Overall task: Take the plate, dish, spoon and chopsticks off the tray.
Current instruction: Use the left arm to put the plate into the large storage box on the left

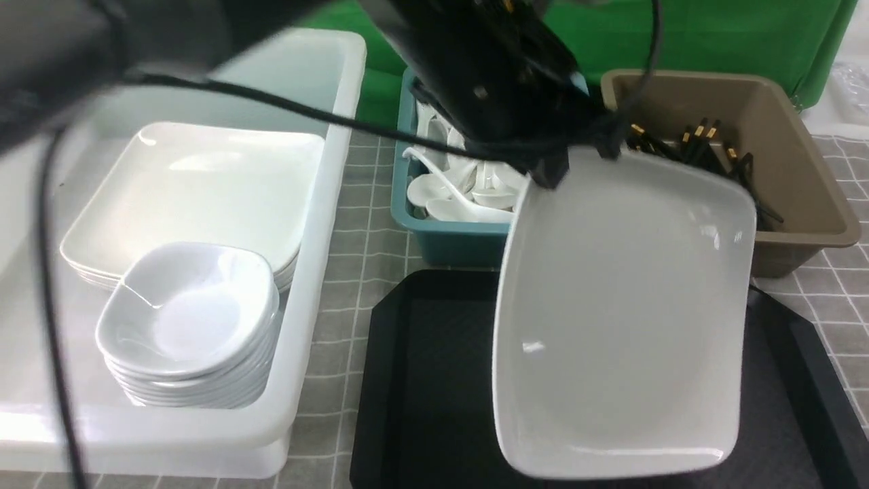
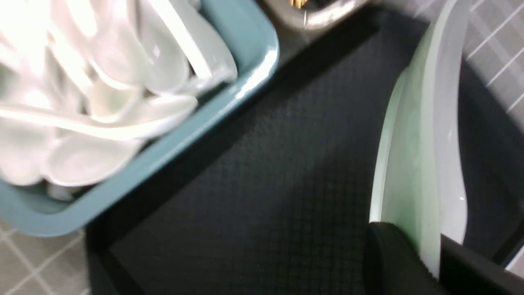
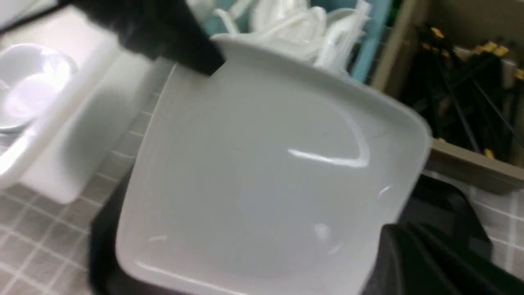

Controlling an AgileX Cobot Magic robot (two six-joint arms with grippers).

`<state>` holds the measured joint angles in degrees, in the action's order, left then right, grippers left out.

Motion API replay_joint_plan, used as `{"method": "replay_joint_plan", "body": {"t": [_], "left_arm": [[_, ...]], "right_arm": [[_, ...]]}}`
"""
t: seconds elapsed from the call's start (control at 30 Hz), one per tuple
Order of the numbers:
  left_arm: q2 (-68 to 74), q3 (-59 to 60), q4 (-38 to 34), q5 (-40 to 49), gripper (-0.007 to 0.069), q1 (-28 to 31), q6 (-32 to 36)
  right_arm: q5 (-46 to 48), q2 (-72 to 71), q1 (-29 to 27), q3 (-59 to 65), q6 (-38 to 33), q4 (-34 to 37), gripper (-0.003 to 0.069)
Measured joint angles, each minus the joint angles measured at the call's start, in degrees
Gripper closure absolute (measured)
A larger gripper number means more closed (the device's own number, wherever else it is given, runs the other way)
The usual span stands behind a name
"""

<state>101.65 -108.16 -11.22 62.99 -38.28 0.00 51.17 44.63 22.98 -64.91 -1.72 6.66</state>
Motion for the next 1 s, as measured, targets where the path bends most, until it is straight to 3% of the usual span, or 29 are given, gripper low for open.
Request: {"method": "replay_joint_plan", "body": {"t": [0.2, 0.33, 0.43, 0.5, 0.7, 1.0], "left_arm": [[-9.06, 0.00, -4.42, 1.21, 0.0595, 11.43, 0.31], [-15.62, 0.14, -9.57, 2.71, 0.0595, 27.76, 1.59], [-18.54, 2.34, -12.60, 2.73, 0.0595, 36.62, 2.19], [-22.19, 8.54, -18.79, -0.45, 0.0595, 46.38, 4.53], [-26.12, 27.45, -33.75, -13.14, 0.0595, 62.16, 10.47], [-22.34, 47.02, -47.85, -31.27, 0.0595, 64.57, 21.17]], "right_arm": [[0.34, 6.16, -0.01, -6.25, -7.04, 9.62, 0.0629], [2.27, 15.23, 0.17, -13.80, -13.30, 18.67, 0.0629], [3.71, 20.95, 1.93, -18.07, -14.28, 19.40, 0.0629], [4.42, 26.55, 5.63, -22.72, -14.39, 19.01, 0.0630], [4.34, 36.50, 16.32, -32.11, -13.11, 12.01, 0.0630], [4.02, 50.44, 20.64, -46.30, -10.73, 7.67, 0.0630]]}}
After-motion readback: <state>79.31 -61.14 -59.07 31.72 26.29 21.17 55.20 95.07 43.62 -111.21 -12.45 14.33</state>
